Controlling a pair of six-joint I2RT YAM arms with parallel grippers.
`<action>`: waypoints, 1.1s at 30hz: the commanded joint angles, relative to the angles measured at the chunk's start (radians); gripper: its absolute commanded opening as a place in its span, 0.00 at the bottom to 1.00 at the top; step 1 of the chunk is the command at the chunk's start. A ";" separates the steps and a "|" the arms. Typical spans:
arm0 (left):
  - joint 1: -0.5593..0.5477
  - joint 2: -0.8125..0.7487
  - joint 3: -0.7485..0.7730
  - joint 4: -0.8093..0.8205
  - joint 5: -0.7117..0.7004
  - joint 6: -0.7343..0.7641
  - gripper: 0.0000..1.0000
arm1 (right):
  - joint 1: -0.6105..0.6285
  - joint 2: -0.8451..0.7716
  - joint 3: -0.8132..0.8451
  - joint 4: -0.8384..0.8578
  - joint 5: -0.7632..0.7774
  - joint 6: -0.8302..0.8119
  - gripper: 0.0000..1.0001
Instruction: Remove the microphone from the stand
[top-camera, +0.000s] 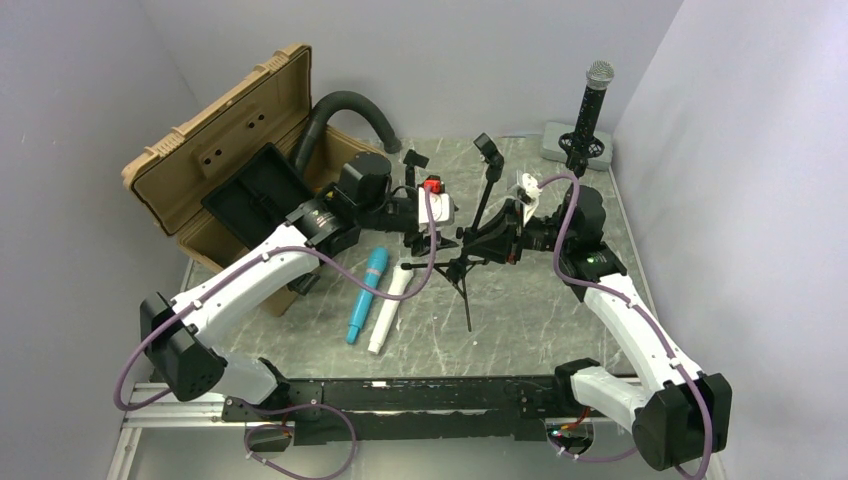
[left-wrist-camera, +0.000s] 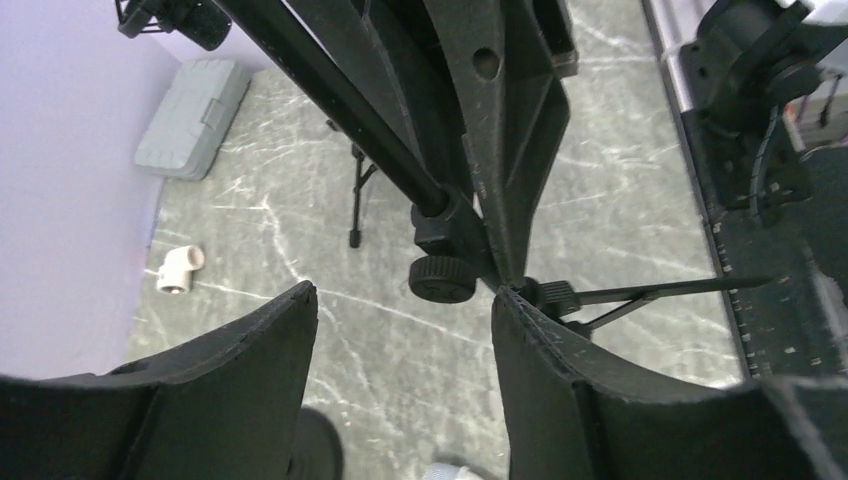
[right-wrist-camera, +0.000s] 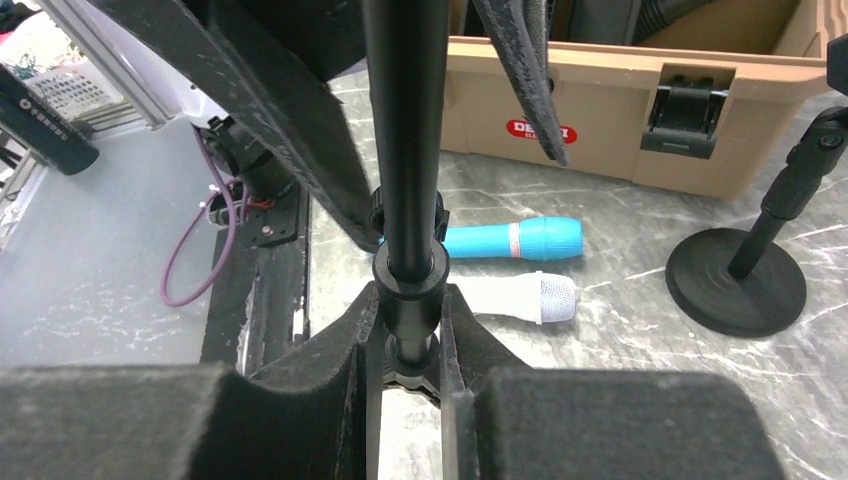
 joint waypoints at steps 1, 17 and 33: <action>-0.018 0.017 0.056 -0.014 -0.045 0.118 0.64 | -0.003 -0.021 0.005 0.112 -0.033 0.024 0.00; -0.034 0.047 0.086 -0.005 0.046 0.016 0.31 | -0.002 -0.027 -0.010 0.113 -0.024 0.016 0.00; -0.008 0.092 -0.001 0.172 0.398 -0.788 0.08 | -0.006 -0.042 0.004 0.035 0.004 -0.088 0.00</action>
